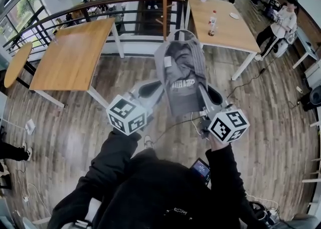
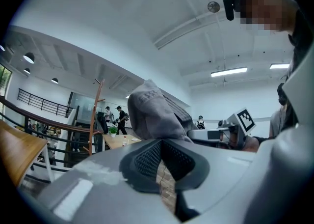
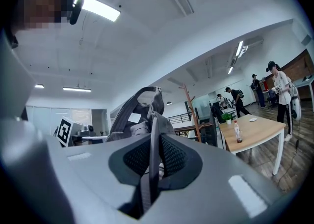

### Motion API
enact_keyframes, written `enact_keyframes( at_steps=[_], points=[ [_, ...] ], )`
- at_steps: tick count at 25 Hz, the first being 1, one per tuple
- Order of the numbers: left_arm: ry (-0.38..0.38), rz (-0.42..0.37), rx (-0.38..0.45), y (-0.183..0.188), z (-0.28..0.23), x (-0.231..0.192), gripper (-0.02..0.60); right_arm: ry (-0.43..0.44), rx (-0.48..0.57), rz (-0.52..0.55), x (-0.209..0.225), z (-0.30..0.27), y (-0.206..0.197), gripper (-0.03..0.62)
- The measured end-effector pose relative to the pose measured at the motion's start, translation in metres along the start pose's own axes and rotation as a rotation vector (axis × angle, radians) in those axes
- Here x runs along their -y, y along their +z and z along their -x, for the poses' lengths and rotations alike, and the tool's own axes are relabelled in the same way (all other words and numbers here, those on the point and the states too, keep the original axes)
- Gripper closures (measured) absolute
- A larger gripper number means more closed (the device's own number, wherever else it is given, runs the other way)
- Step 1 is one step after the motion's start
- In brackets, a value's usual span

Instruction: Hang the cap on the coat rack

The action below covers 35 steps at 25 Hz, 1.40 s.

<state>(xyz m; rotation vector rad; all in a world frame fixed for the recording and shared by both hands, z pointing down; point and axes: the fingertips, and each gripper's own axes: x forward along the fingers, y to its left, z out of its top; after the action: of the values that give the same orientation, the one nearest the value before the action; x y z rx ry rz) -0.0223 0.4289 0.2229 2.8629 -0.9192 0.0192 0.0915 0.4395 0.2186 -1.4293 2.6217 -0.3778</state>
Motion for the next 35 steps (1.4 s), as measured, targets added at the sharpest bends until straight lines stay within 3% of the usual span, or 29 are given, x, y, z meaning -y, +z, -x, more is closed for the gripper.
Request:
enact_keyframes(
  at_steps=[25,35],
  points=[
    [0.024,0.013,-0.013,0.025,-0.043,-0.239,0.578,-0.030,-0.064,0.051,0.025,-0.247,0.004,0.563],
    [0.008,0.010,-0.005,0.027,-0.047,-0.286,0.578,0.000,-0.083,0.070,0.022,-0.295,0.003,0.563]
  ],
)
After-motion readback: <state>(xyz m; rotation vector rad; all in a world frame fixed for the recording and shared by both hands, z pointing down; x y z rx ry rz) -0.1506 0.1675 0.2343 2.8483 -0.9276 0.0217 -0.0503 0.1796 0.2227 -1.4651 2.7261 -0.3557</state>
